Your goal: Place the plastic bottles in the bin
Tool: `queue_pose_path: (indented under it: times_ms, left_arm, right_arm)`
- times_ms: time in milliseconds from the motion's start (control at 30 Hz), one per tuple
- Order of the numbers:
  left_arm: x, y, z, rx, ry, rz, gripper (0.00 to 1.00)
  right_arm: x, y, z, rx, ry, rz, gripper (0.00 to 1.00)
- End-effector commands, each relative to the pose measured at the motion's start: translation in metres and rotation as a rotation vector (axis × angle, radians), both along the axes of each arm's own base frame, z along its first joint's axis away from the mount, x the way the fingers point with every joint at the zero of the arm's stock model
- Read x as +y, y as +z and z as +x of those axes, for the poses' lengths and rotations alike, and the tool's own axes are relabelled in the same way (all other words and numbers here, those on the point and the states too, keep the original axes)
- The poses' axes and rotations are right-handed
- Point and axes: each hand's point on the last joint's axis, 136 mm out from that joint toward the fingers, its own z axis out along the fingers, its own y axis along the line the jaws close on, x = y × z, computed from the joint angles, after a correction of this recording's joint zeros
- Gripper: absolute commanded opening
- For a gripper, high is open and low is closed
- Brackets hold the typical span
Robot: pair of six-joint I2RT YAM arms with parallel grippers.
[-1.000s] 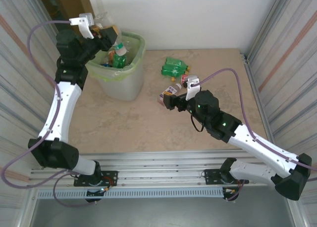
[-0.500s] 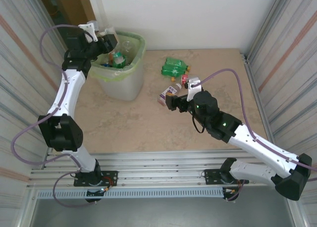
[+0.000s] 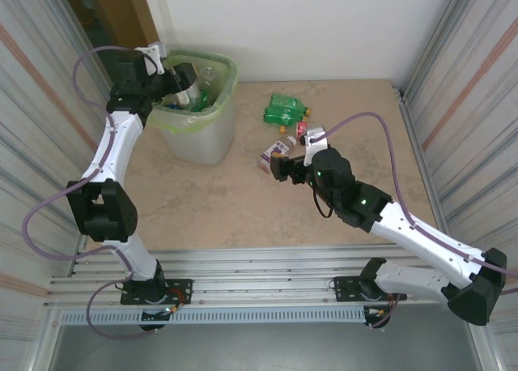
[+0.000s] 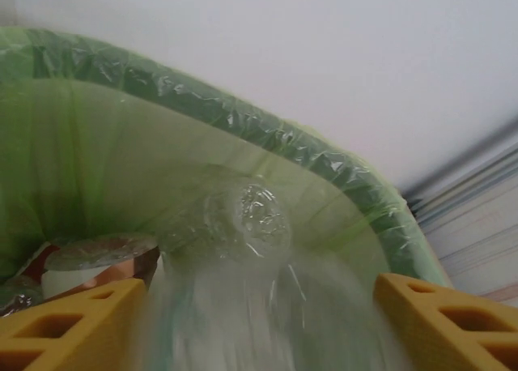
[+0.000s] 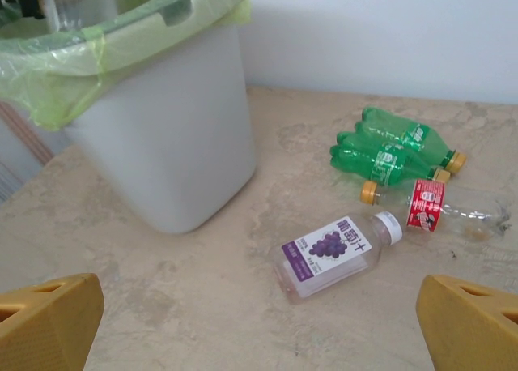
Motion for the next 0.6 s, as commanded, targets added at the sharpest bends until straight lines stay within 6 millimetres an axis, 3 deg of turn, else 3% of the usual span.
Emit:
queue_pose_path:
  times_ms: [0, 400, 567]
  left_arm:
    - [0.016, 0.011, -0.008, -0.026, 0.068, 0.054, 0.77]
    - [0.043, 0.025, -0.02, -0.071, 0.21, 0.171, 0.8]
    - [0.051, 0.026, -0.021, -0.064, 0.287, 0.355, 0.84]
  right_arm:
    - [0.001, 0.011, 0.002, -0.007, -0.017, 0.033, 0.98]
    - [0.006, 0.005, 0.006, 0.009, -0.012, 0.029, 0.98]
    - [0.007, 0.003, 0.007, 0.019, -0.013, 0.03, 0.98]
